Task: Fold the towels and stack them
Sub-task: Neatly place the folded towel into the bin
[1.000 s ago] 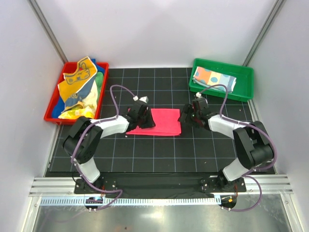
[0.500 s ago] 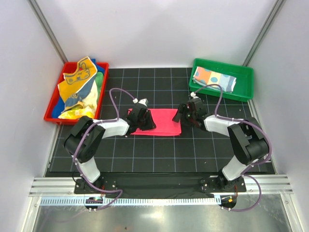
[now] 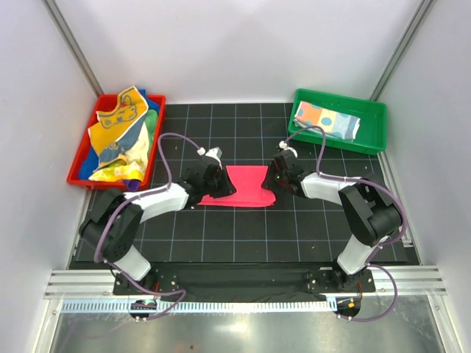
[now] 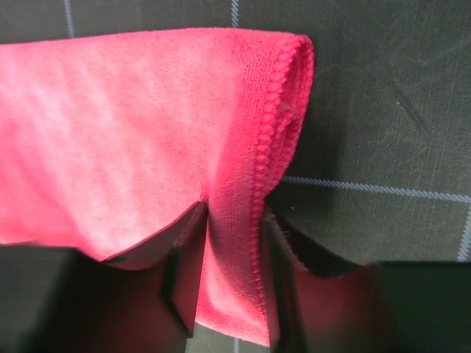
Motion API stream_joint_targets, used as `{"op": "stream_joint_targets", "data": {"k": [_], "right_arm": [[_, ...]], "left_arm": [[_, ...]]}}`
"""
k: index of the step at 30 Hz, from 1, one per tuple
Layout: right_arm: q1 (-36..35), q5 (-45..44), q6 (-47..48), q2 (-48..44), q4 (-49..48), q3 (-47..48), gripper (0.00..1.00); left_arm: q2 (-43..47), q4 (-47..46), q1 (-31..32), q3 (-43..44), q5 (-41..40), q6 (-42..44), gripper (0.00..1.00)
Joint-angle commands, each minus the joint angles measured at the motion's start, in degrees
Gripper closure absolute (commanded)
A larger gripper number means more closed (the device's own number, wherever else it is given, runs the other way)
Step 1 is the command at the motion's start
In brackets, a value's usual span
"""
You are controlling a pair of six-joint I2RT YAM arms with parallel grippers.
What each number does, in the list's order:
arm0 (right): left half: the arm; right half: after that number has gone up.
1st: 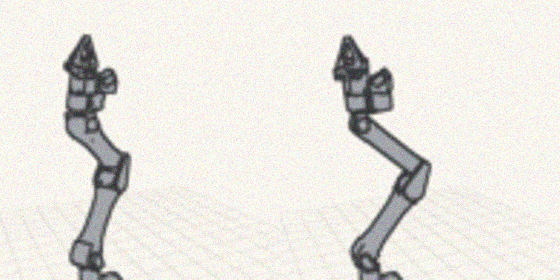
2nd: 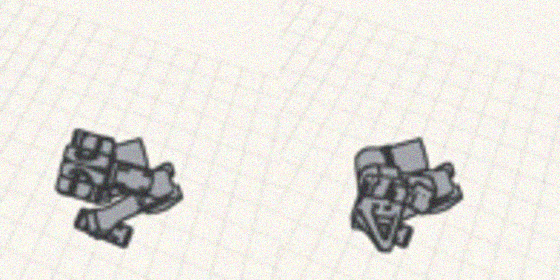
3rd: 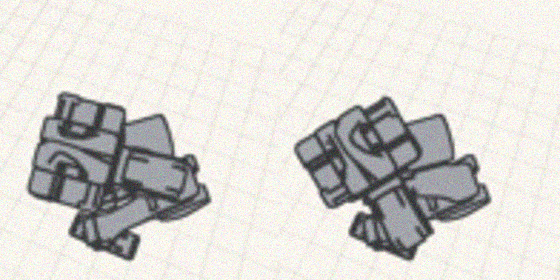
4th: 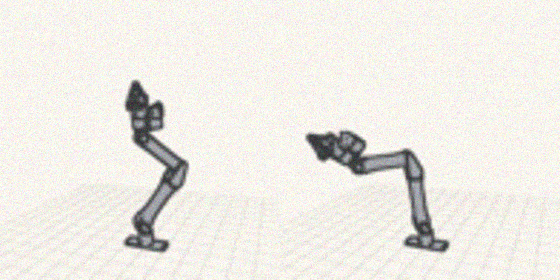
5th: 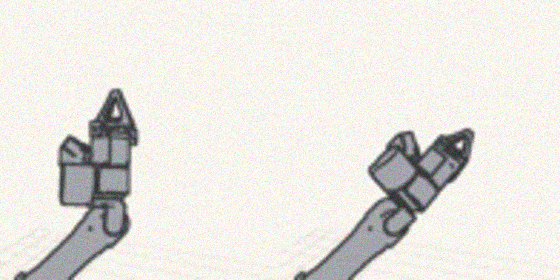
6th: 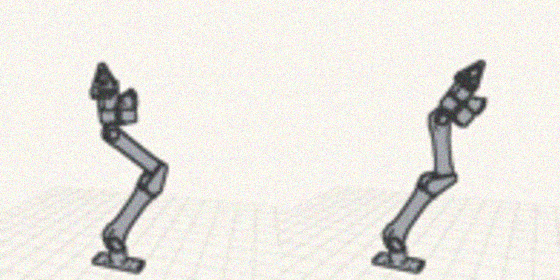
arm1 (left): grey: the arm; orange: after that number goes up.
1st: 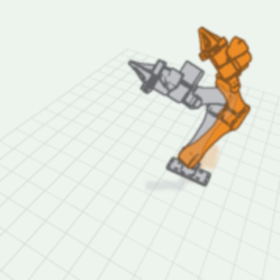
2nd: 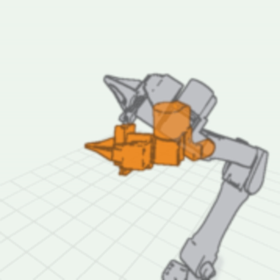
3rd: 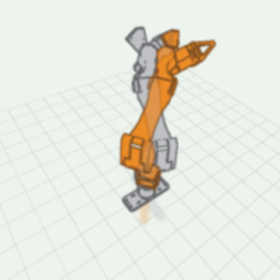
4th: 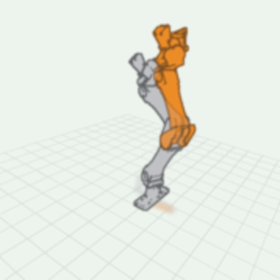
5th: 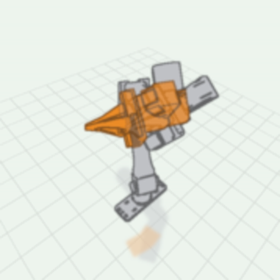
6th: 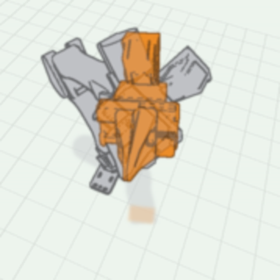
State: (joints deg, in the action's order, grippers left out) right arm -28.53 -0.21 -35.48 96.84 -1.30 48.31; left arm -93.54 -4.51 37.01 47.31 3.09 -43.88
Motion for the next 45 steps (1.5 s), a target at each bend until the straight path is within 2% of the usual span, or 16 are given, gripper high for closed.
{"op": "stream_joint_targets", "data": {"k": [1, 6, 10, 14, 19, 27, 29, 32, 38, 45], "right_arm": [[-0.65, -4.27, 1.99, 1.34, 5.95, 1.95, 0.65], [-0.91, -7.43, 4.89, 1.69, 9.90, 4.76, 0.89], [-1.79, -12.61, 7.88, 3.18, 13.95, 9.33, 0.99], [-2.14, -18.06, 10.61, 7.74, 19.21, 18.36, 0.99], [-2.23, -25.26, 15.52, 18.63, 24.14, 31.81, 0.99], [-1.88, -39.07, 25.63, 39.81, 36.53, 66.87, 0.99], [-1.44, -42.66, 28.44, 45.51, 39.34, 76.86, 0.99], [-1.17, -47.31, 32.39, 50.19, 40.15, 86.82, 0.99], [-0.47, -52.96, 41.01, 52.75, 35.33, 94.85, 0.99], [0.50, -56.48, 48.30, 52.40, 30.58, 96.00, 0.99]], "left_arm": [[6.95, 2.04, 0.25, 0.76, -1.15, -0.51, 0.76], [16.69, 9.41, 0.25, 3.93, -4.39, -0.42, 0.74], [23.29, 16.26, 0.25, 5.95, -6.86, 0.63, 0.73], [28.93, 23.22, 0.25, 7.27, -10.64, 2.56, 0.72], [32.89, 28.23, 0.16, 7.62, -12.23, 4.85, 0.70], [35.35, 39.14, 0.16, 8.24, -15.75, 8.64, 0.71], [35.79, 39.58, 0.25, 8.41, -14.09, 8.63, 0.71], [36.49, 42.30, 0.25, 9.99, -13.64, 9.60, 0.72], [38.34, 49.85, 0.25, 15.17, -15.39, 13.28, 0.72], [40.19, 52.94, 0.16, 18.35, -19.88, 17.33, 0.69]]}}
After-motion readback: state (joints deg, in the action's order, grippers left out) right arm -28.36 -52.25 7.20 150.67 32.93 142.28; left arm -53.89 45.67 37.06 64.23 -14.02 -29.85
